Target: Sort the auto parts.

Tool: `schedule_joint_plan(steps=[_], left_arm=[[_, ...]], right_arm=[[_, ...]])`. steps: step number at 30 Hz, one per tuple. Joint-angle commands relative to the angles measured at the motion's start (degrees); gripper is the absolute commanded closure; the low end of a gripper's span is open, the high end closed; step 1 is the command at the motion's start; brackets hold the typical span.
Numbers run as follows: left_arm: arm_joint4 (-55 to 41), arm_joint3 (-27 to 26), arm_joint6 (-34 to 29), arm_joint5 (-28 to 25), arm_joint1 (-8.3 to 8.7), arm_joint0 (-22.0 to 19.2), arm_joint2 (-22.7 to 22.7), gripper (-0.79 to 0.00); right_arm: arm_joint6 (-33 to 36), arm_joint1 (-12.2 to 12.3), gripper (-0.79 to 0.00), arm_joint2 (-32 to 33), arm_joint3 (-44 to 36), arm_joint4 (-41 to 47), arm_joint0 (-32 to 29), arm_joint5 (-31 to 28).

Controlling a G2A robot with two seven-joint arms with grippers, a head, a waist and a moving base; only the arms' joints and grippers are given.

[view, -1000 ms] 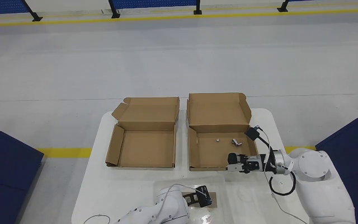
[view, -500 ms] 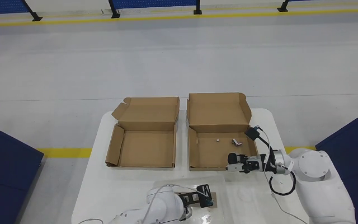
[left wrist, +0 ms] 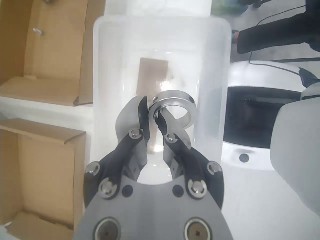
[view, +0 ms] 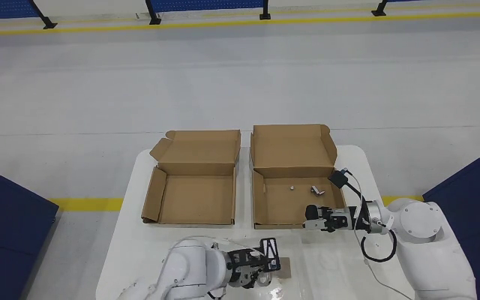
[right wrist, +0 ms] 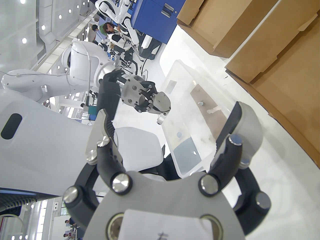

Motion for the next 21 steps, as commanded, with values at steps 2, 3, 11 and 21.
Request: schedule_joint_plan(steps=[2, 3, 11, 21], left_arm=[[-0.6, 0.3, 7.1, -8.7, 1.29, 2.2, -4.4, 0.0], [-0.8, 0.6, 9.4, -10.9, 1.62, 2.7, -5.7, 0.0], [-0.3, 2.3, 22.0, -16.9, 3.34, 3.0, -7.8, 0.0], [-1.3, 3.0, 26.0, -16.9, 3.35, 3.0, -8.2, 0.0]], right_arm=[[0.0, 0.0, -0.785, 0.0, 0.0, 0.0, 0.0, 0.0], [0.0, 0.0, -0.785, 0.0, 0.0, 0.0, 0.0, 0.0], [0.0, 0.0, -0.785, 0.0, 0.0, 0.0, 0.0, 0.0], [0.0, 0.0, -0.785, 0.0, 0.0, 0.0, 0.0, 0.0]])
